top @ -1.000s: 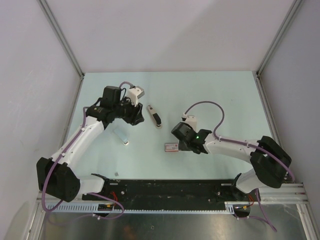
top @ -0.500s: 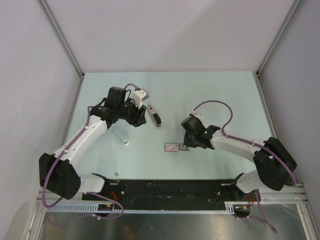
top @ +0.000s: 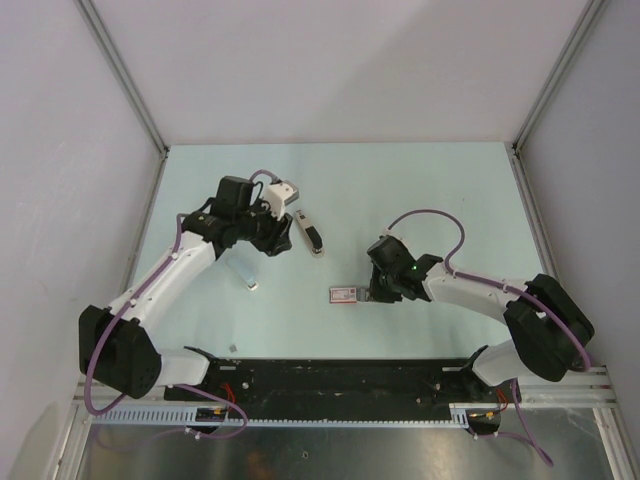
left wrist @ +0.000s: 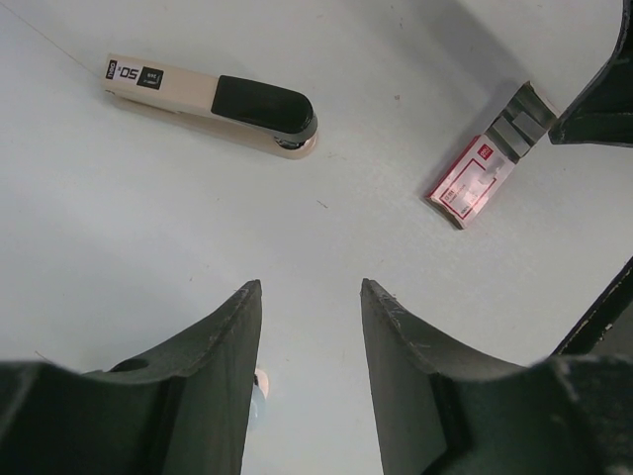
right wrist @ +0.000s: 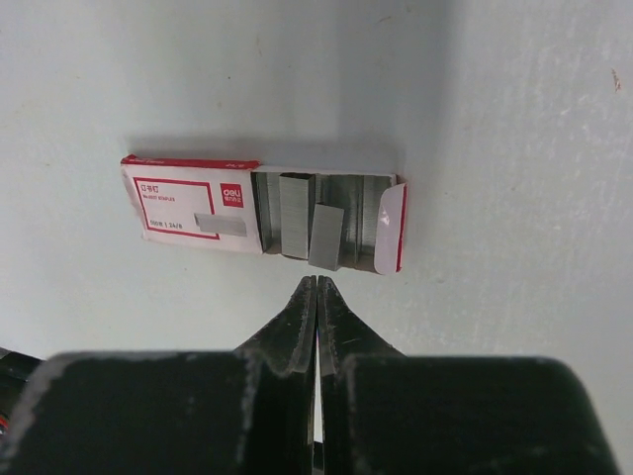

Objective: Unload the staples from the stapler

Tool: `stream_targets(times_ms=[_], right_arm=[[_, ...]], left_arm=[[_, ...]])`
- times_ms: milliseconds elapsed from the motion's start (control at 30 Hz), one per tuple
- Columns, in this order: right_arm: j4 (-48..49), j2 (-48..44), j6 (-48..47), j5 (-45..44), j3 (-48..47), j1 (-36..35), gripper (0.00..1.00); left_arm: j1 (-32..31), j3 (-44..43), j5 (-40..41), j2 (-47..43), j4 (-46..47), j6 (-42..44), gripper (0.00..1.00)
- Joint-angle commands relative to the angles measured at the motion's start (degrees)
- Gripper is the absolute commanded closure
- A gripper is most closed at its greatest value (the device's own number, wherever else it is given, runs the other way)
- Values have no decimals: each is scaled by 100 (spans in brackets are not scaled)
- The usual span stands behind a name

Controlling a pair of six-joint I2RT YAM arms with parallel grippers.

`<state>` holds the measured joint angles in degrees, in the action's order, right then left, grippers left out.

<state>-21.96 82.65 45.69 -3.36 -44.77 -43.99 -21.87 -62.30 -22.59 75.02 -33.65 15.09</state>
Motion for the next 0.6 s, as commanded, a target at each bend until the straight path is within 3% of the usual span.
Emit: stream_targets(times_ms=[0, 567], right_arm=[[156, -92, 89, 134, 30, 52, 100], [16, -331, 65, 166, 30, 71, 100]], left_arm=[[-57, 44, -68, -40, 52, 416, 50], [-59, 89, -61, -8, 52, 512, 50]])
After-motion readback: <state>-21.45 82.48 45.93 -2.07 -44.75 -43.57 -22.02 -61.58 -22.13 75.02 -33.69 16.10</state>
